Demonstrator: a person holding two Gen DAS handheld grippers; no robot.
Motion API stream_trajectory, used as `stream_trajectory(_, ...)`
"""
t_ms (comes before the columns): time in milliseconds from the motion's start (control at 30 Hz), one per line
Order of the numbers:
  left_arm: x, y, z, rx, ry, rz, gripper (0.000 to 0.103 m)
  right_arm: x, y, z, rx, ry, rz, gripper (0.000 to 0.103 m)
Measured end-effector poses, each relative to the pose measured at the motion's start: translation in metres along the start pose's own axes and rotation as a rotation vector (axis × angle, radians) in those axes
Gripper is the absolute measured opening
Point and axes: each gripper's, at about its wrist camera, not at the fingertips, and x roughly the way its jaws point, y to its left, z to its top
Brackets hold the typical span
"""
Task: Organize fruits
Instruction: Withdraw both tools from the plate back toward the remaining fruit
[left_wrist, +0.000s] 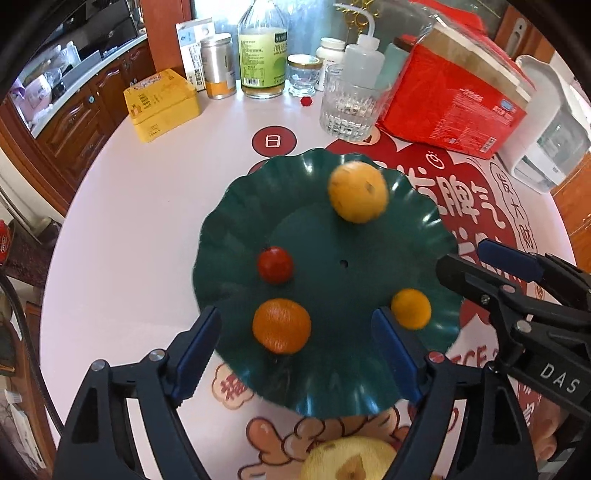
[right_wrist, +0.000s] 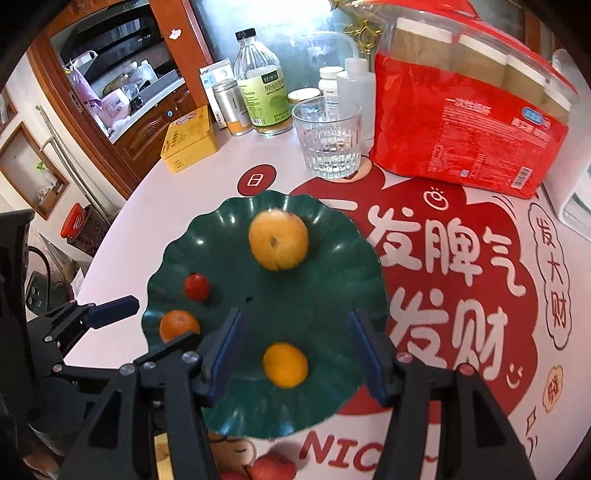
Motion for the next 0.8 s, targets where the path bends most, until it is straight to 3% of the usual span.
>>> stream_trajectory(300, -0.065, 0.0, -0.026, 0.008, -0.083, -0.019, 0.09, -0.064, 0.004, -0.029, 0.0, -0.087, 0.025, 0.07)
stream_trajectory(800, -0.156, -0.014, -0.092, 0.057, -0.201, -0.031, 0.092, -0.167, 0.025, -0.099, -0.014, -0.217, 0.009, 0.077)
